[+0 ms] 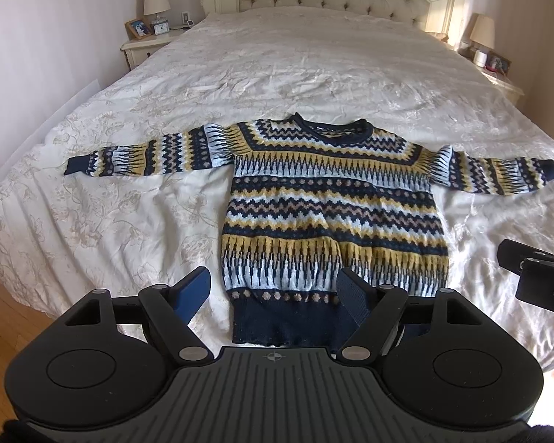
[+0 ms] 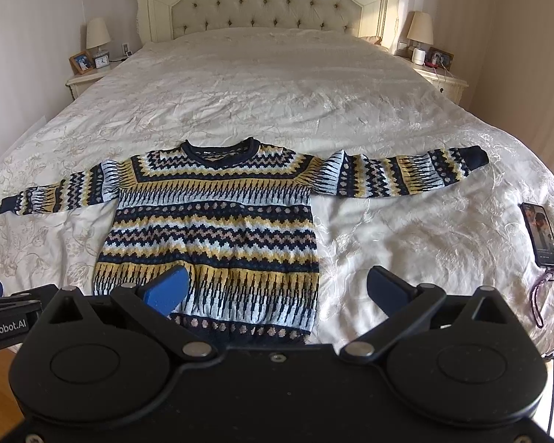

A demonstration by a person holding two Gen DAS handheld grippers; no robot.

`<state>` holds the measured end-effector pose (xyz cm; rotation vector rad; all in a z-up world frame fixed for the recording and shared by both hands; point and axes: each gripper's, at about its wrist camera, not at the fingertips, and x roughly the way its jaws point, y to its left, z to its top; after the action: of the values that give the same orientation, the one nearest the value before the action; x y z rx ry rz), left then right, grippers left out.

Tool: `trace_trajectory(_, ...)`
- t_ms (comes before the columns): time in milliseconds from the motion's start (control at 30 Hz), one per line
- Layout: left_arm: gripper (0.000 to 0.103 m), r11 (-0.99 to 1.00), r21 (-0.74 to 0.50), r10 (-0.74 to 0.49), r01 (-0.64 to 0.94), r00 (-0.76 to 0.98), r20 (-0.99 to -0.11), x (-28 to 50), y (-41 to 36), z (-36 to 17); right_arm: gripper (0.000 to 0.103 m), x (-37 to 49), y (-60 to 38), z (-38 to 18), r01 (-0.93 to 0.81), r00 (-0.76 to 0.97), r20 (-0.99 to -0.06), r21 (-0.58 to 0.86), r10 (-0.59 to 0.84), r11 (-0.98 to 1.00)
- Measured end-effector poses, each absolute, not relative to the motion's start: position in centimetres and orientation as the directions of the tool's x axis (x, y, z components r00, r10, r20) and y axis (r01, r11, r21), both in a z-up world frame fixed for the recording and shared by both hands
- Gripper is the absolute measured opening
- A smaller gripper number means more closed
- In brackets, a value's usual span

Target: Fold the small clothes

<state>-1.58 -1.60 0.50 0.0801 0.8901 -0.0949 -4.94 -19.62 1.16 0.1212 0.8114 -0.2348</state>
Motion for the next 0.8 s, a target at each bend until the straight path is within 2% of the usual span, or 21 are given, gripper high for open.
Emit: trace_trajectory(800, 0.075, 0.993, 0.046, -0.031, 0.111, 0.605, -0.796, -0.5, -0.6, -0.1, 0.102, -3.7, -18.6, 0.5, 0.244, 0.629, -0.762, 0.009, -0.151, 0.97)
